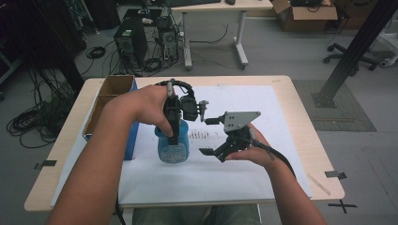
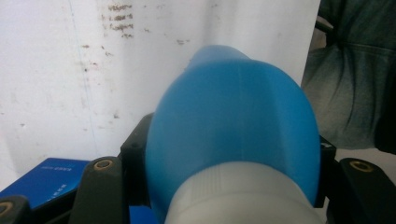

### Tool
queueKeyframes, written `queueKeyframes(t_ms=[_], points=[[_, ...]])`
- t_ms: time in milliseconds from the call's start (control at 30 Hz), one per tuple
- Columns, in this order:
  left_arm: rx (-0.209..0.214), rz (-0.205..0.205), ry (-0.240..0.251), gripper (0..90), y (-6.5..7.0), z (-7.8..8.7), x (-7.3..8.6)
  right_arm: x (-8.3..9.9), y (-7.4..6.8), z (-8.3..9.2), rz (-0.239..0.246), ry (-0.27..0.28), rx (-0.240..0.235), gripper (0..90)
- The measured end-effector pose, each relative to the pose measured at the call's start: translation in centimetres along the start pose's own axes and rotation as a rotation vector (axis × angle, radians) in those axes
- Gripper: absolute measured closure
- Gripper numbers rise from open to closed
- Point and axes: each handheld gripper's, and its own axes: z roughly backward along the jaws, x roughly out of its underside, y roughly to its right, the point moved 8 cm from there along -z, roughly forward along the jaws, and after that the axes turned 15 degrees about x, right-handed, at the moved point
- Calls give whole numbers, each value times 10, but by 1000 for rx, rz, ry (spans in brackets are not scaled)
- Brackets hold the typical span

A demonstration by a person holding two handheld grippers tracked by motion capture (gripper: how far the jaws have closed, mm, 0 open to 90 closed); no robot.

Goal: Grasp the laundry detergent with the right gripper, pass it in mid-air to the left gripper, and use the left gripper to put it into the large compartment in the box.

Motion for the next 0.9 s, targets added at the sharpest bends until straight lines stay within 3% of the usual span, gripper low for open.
queueKeyframes(t_ms=[267, 567, 900], points=[[-3, 13, 36, 385, -1, 5, 1, 3, 17, 16, 17, -45, 45, 49], [-13, 69, 70, 385, -5, 12, 4, 5, 34, 37, 33, -97, 91, 53], [-9, 217, 50, 384, -6, 20, 15, 6, 47, 57, 51, -127, 131, 59]])
